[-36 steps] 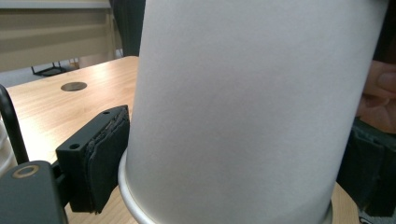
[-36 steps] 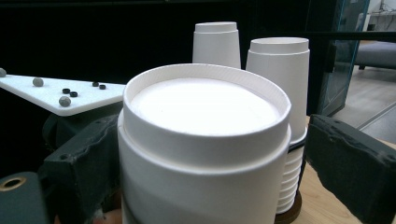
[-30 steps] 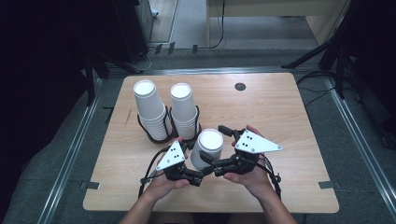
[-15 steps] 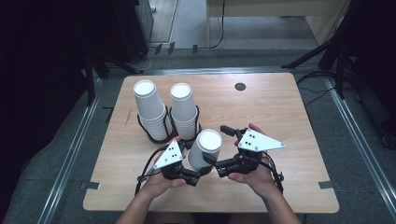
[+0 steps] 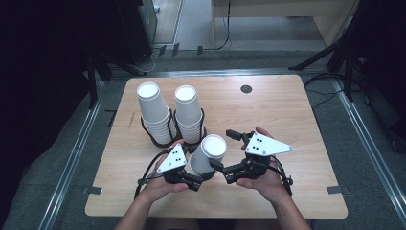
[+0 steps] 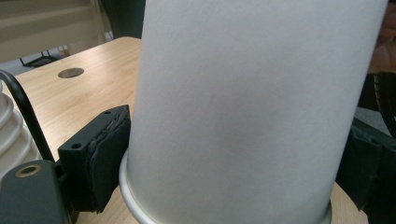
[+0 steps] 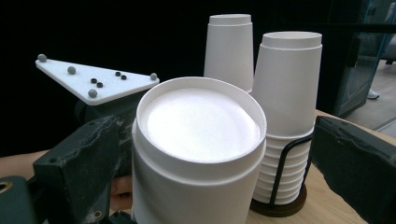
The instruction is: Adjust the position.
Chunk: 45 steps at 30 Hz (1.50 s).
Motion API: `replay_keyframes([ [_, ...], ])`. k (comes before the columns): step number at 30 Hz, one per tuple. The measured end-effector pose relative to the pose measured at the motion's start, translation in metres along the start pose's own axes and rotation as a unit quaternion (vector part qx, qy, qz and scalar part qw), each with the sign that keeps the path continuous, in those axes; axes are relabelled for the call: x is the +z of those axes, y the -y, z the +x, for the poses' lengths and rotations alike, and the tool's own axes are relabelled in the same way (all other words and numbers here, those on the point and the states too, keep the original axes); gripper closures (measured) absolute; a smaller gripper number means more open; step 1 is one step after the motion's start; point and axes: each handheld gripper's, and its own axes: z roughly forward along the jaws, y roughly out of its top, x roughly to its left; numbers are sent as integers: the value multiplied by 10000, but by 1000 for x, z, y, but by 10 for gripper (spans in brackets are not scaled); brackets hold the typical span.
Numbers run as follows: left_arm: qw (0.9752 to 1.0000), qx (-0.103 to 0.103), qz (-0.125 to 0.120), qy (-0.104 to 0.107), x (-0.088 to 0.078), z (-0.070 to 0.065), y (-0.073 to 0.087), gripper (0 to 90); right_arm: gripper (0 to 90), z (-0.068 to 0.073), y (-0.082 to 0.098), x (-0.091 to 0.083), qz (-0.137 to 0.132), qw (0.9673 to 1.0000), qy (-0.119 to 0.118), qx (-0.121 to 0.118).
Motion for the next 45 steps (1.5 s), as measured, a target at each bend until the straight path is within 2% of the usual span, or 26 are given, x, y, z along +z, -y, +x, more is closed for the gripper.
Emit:
replay_keyframes([
  [19, 9991, 251, 342, -5, -7, 8, 3, 87, 28, 0, 4, 1, 380, 9984, -391, -176],
  [26, 9972, 477, 569, 30, -5, 5, 5, 87, 28, 0, 7, 4, 585, 9968, -517, -187],
  [31, 9967, 520, 622, 32, -4, 4, 5, 87, 28, -1, 10, 5, 693, 9958, -562, -194],
  [39, 9945, 685, 791, 23, -3, 3, 6, 88, 36, -6, 14, 7, 836, 9941, -679, -121],
  [45, 9918, 864, 941, 15, -2, 0, 6, 88, 43, -6, 18, 10, 1024, 9916, -776, -171],
])
